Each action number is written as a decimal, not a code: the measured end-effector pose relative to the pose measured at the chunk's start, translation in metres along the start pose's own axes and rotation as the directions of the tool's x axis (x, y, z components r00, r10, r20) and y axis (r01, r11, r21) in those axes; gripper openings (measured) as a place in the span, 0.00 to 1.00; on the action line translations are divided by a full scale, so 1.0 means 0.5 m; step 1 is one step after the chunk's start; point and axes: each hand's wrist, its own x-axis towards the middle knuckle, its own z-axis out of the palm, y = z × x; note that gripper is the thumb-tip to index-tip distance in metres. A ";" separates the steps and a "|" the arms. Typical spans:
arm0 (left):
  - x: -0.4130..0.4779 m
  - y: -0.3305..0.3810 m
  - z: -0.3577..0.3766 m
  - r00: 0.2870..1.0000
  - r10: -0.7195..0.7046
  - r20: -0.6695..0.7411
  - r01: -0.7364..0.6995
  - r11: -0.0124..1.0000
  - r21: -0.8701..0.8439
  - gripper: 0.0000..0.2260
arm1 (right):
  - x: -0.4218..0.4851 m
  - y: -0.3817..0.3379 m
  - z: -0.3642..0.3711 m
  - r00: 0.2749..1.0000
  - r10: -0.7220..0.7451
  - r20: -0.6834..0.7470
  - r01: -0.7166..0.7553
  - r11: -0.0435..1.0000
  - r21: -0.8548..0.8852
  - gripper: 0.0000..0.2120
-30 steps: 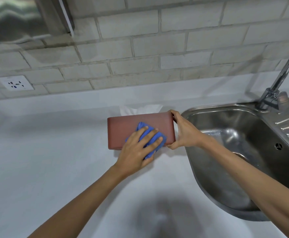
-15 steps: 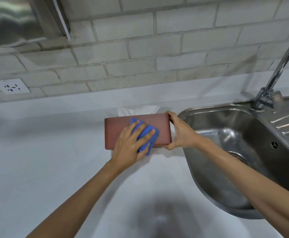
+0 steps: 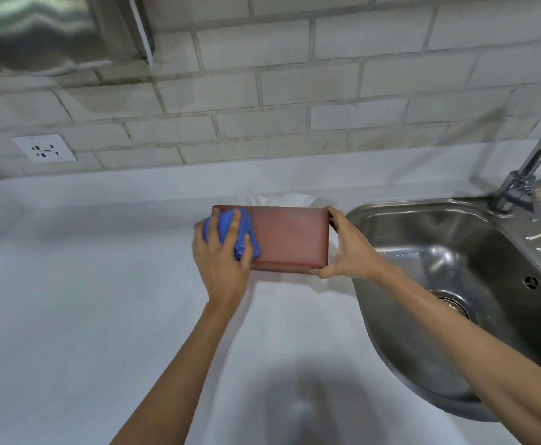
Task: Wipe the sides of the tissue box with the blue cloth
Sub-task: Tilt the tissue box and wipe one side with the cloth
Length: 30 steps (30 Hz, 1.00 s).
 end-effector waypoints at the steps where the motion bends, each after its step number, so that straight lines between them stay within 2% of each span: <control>1: 0.006 -0.004 -0.002 0.988 -0.155 -0.016 0.154 0.987 -0.053 0.18 | -0.002 0.000 0.005 1.000 0.011 -0.012 -0.012 1.000 -0.003 0.49; 2: 0.011 0.001 -0.002 0.961 -0.275 -0.027 0.272 0.958 -0.090 0.18 | -0.004 -0.002 0.012 0.999 0.021 -0.025 -0.021 1.000 -0.009 0.50; 3: 0.015 0.013 -0.001 0.941 -0.337 -0.041 0.332 0.939 -0.094 0.19 | -0.006 -0.004 0.018 0.999 0.028 -0.040 -0.029 0.999 -0.015 0.51; 4: 0.017 0.031 0.003 0.940 -0.338 -0.053 0.333 0.940 -0.076 0.18 | -0.007 -0.009 0.026 0.998 0.029 -0.059 -0.031 0.999 -0.027 0.52; 7: -0.003 0.110 0.020 0.989 -0.144 -0.017 0.143 0.988 -0.062 0.18 | -0.005 -0.034 0.049 0.985 -0.017 -0.175 -0.004 0.993 -0.118 0.49; 9: -0.035 0.150 0.026 0.999 -0.031 0.038 0.034 0.994 -0.106 0.19 | -0.003 -0.050 0.066 0.959 -0.083 -0.271 0.031 0.981 -0.191 0.38; 11: -0.059 0.160 0.030 0.997 -0.017 0.080 0.029 0.988 -0.155 0.19 | -0.006 -0.058 0.088 0.943 -0.110 -0.315 0.040 0.974 -0.223 0.29; 13: -0.069 0.159 0.026 0.984 -0.156 0.083 0.171 0.960 -0.222 0.20 | -0.012 -0.069 0.115 0.930 -0.105 -0.351 0.016 0.969 -0.247 0.26; 15: -0.063 0.158 0.011 0.894 -0.433 0.114 0.443 0.818 -0.368 0.23 | -0.016 -0.088 0.148 0.892 -0.176 -0.415 0.010 0.928 -0.372 0.24; 17: -0.049 0.148 -0.009 0.748 -0.633 0.200 0.636 0.595 -0.491 0.30 | -0.021 -0.111 0.179 0.832 -0.324 -0.450 0.018 0.827 -0.562 0.23; 20: -0.028 0.111 -0.038 0.556 -0.744 0.370 0.754 0.266 -0.600 0.37 | -0.027 -0.129 0.214 0.713 -0.542 -0.444 0.108 0.711 -0.695 0.20; 22: -0.030 0.078 -0.050 0.489 -0.740 0.461 0.764 0.109 -0.636 0.33 | -0.036 -0.131 0.237 0.658 -0.630 -0.413 0.162 0.654 -0.739 0.18; 24: -0.045 0.054 -0.061 0.467 -0.723 0.509 0.769 0.048 -0.638 0.25 | -0.051 -0.125 0.258 0.637 -0.674 -0.374 0.205 0.616 -0.761 0.17; 26: -0.058 0.036 -0.062 0.453 -0.716 0.531 0.782 0.034 -0.622 0.19 | -0.062 -0.116 0.272 0.632 -0.698 -0.336 0.245 0.591 -0.769 0.23; 28: -0.067 0.026 -0.062 0.449 -0.720 0.529 0.789 0.042 -0.613 0.12 | -0.069 -0.108 0.281 0.627 -0.709 -0.323 0.264 0.584 -0.768 0.29; 30: -0.078 0.021 -0.063 0.479 -0.709 0.517 0.788 0.087 -0.610 0.10 | -0.075 -0.103 0.290 0.625 -0.710 -0.324 0.268 0.585 -0.766 0.30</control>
